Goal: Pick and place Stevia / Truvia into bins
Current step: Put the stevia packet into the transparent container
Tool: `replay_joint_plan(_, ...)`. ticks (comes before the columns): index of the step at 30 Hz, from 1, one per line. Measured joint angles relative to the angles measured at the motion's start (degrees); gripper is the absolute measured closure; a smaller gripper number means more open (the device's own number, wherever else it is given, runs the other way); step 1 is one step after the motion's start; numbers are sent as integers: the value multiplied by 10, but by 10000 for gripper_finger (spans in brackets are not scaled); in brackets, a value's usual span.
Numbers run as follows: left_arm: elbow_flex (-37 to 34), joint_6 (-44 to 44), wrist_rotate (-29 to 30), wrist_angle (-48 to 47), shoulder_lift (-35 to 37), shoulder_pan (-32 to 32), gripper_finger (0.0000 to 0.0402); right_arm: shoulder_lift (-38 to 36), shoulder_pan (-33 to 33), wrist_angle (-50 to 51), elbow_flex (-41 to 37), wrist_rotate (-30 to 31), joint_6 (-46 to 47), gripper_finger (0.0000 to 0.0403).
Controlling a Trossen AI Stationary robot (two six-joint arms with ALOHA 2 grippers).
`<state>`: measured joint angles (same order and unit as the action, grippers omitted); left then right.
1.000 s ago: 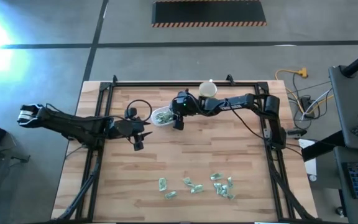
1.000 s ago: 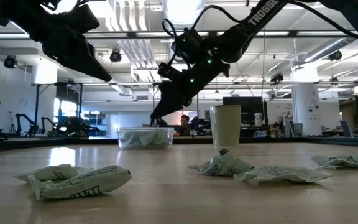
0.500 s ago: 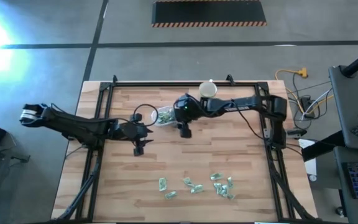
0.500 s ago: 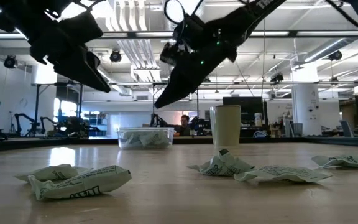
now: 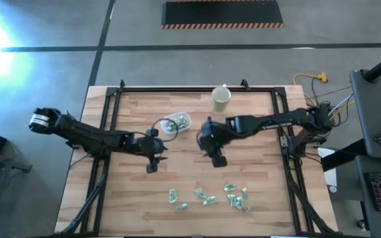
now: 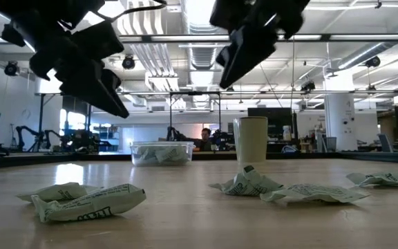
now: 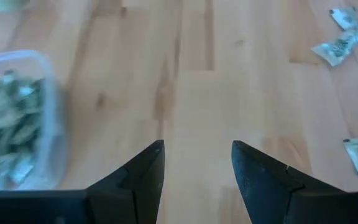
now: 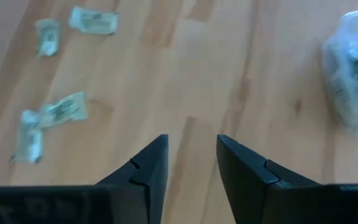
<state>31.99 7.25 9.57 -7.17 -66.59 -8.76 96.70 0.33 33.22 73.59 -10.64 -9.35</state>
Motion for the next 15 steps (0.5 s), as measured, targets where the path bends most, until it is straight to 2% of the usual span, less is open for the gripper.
replay_joint_plan(7, 4, -1, -1, 32, -62, -63, 230, -54, 71, 3, -48, 23, 43, 284)
replay_joint_plan(15, 20, -4, 1, 80, -123, -140, 230, -111, 124, -30, -138, 84, 94, 296)
